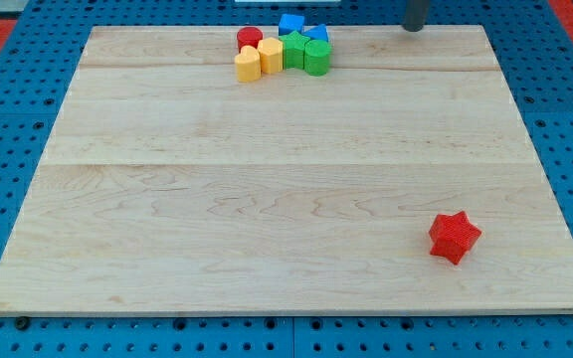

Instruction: Push the green circle towards the bottom right of the green star

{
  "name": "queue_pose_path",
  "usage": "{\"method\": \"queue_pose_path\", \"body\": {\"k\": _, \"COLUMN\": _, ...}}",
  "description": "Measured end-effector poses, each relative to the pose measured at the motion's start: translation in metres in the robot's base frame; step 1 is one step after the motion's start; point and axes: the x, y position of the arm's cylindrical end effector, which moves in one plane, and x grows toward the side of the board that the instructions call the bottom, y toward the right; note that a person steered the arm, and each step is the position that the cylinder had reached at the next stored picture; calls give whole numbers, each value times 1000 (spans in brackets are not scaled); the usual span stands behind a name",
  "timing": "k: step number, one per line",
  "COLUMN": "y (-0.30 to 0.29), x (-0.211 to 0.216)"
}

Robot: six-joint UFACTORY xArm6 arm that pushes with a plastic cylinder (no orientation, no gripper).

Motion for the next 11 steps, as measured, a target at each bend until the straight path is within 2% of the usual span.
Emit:
{"method": "queue_pose_path", "body": {"k": 1, "y": -50, "x": 0}}
{"method": "queue_pose_path", "body": {"k": 3, "y": -56, "x": -1}}
{"method": "queue_pose_path", "body": {"k": 6, "y": -92, "x": 20}}
{"method": "queue_pose_path", "body": {"k": 8, "y": -144, "x": 46}}
{"method": "queue_pose_path", "body": {"k": 10, "y": -145, "x": 51}}
{"method": "queue_pose_path", "body": {"k": 11, "y": -144, "x": 70}}
